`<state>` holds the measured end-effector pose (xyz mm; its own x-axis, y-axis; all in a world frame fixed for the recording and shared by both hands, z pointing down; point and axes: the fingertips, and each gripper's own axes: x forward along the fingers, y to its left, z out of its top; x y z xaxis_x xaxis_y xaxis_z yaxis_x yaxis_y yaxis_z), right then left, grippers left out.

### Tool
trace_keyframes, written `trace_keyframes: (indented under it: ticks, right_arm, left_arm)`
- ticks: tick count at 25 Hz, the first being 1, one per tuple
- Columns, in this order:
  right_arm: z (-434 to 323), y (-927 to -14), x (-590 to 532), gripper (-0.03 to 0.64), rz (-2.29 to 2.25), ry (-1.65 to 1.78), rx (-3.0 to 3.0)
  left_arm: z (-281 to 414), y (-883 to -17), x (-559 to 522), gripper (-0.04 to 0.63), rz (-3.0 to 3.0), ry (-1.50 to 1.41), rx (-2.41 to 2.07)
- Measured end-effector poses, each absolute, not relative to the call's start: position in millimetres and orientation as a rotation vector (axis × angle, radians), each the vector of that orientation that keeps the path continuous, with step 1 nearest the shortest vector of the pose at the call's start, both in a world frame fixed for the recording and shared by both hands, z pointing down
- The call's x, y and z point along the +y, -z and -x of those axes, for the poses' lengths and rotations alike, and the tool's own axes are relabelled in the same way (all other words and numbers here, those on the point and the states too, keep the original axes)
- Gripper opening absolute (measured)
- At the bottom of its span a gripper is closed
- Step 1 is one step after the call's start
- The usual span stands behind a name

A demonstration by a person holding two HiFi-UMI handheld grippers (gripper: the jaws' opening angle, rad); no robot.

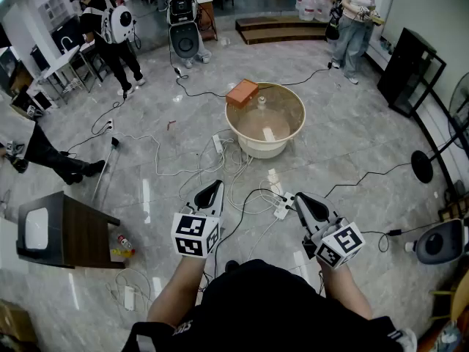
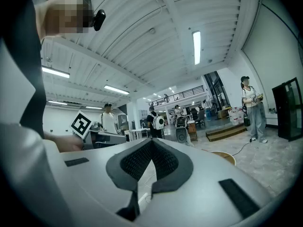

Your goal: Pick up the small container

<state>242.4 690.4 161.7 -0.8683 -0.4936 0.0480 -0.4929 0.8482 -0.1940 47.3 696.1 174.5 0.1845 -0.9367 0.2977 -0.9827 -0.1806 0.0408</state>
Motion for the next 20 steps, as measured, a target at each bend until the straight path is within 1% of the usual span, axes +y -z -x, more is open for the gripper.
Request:
trace_keyframes:
  ticks: [6,14,20]
  right_arm:
    - [-271,-165,694,0.011,0.793,0.328,3.017]
    - [-316,-177,708,0.011,0.784,0.368,3.015]
    - [-347,-195,707,0.014,0.796,0.462,2.979]
  left_arm:
    - [-77,-173,693,0.020,-2.275,-0.346,-1.831]
    - [-110,-163,699,0.020,-2.242,-0.328,-1.903]
    - [-129,-182,703,0.020,-2.242,-0.403,-1.877]
